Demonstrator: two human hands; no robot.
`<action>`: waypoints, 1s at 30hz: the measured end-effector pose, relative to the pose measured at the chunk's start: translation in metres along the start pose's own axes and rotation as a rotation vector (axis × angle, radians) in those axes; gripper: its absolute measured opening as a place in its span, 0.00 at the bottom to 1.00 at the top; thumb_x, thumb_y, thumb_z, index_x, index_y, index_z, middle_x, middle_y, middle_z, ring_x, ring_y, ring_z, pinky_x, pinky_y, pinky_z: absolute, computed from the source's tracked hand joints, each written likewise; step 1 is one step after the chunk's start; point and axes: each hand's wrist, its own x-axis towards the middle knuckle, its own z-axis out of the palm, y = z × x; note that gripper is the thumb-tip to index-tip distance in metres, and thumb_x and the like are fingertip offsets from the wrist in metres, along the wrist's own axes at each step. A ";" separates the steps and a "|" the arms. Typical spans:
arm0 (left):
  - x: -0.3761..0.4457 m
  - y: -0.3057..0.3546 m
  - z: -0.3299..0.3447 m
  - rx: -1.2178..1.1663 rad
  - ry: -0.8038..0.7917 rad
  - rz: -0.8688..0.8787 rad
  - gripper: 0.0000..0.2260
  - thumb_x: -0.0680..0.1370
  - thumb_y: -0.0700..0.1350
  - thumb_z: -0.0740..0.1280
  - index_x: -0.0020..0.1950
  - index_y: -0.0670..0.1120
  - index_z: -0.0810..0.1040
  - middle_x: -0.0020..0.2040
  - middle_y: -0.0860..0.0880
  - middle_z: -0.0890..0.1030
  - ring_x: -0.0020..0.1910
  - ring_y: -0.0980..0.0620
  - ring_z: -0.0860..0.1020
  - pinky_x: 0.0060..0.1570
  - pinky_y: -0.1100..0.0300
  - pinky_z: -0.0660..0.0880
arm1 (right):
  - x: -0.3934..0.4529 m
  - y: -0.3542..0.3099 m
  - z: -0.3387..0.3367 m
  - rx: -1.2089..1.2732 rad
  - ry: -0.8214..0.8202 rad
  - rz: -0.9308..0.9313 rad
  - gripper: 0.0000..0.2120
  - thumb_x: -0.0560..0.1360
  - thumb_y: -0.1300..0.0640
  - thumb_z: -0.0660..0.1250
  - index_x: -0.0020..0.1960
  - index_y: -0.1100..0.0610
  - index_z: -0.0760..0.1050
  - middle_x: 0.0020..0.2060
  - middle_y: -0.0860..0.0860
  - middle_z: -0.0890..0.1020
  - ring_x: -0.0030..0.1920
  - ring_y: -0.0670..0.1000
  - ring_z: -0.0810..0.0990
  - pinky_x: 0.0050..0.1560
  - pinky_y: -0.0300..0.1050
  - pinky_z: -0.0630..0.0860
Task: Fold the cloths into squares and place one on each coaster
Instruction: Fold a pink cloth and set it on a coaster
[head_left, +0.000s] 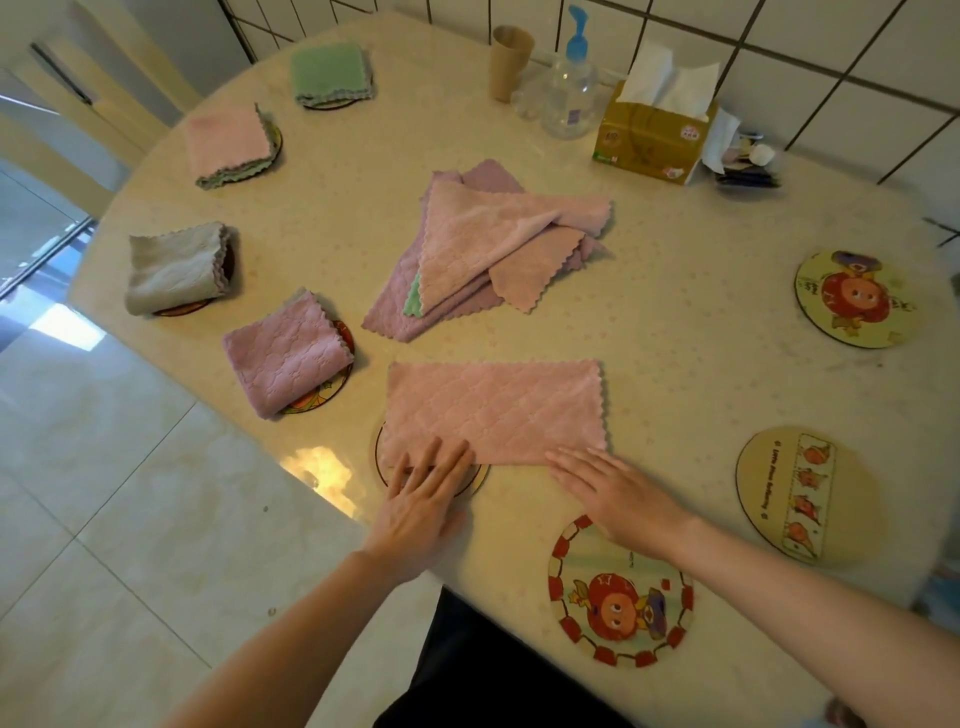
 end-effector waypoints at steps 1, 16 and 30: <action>-0.006 -0.006 -0.001 -0.012 -0.005 -0.031 0.29 0.79 0.60 0.44 0.78 0.54 0.43 0.78 0.57 0.43 0.77 0.49 0.40 0.73 0.49 0.38 | -0.005 0.003 -0.002 0.003 -0.010 0.007 0.35 0.65 0.71 0.61 0.72 0.58 0.63 0.72 0.53 0.66 0.71 0.52 0.66 0.69 0.51 0.61; -0.029 -0.024 -0.001 0.105 0.040 -0.280 0.26 0.80 0.55 0.47 0.74 0.48 0.66 0.74 0.49 0.66 0.74 0.42 0.61 0.71 0.44 0.51 | 0.011 0.020 -0.007 -0.068 0.043 -0.037 0.25 0.69 0.67 0.64 0.65 0.63 0.73 0.62 0.58 0.78 0.61 0.57 0.78 0.55 0.53 0.79; 0.006 0.031 -0.029 -0.144 0.195 -0.478 0.25 0.77 0.47 0.62 0.74 0.47 0.64 0.76 0.48 0.62 0.77 0.44 0.53 0.75 0.48 0.48 | 0.035 0.019 -0.039 -0.119 0.235 -0.033 0.11 0.65 0.68 0.72 0.46 0.59 0.79 0.37 0.52 0.83 0.37 0.52 0.79 0.38 0.48 0.79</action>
